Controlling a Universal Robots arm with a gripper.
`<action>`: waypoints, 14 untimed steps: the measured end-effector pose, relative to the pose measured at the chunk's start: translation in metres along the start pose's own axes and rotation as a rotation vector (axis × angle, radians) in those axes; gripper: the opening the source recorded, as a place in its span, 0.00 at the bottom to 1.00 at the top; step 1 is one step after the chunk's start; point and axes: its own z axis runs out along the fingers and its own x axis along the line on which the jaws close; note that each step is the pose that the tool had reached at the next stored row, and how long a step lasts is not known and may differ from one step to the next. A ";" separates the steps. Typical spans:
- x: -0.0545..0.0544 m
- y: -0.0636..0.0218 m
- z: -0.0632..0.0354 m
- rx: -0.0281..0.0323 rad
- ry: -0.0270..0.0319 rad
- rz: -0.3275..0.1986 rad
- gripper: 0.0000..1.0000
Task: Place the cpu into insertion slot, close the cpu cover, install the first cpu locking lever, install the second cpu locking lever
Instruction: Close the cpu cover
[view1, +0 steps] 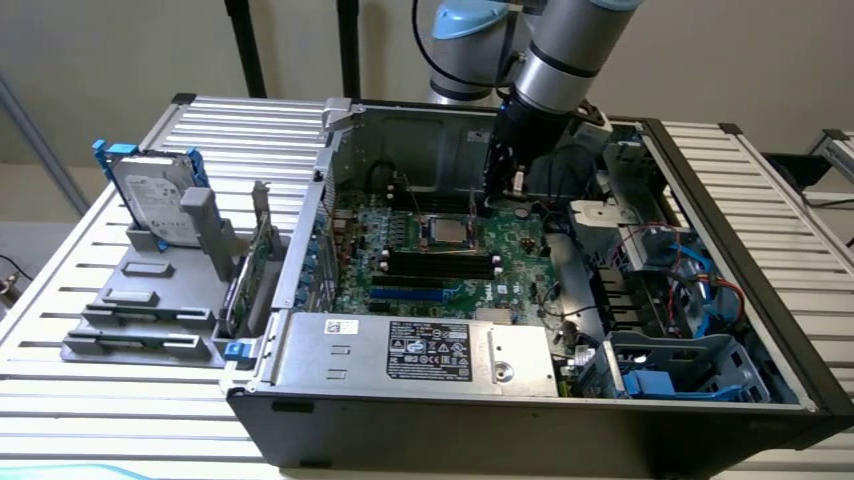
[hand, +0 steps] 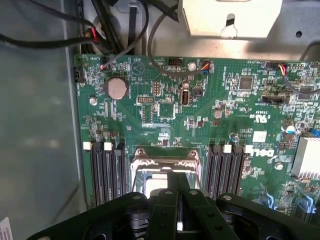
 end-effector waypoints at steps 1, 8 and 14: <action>0.000 -0.0015 0.0004 0.0036 0.0008 -0.001 0.11; -0.001 -0.0118 0.0036 0.0282 0.0068 -0.009 0.11; -0.002 -0.0248 0.0074 0.0444 0.0142 -0.014 0.11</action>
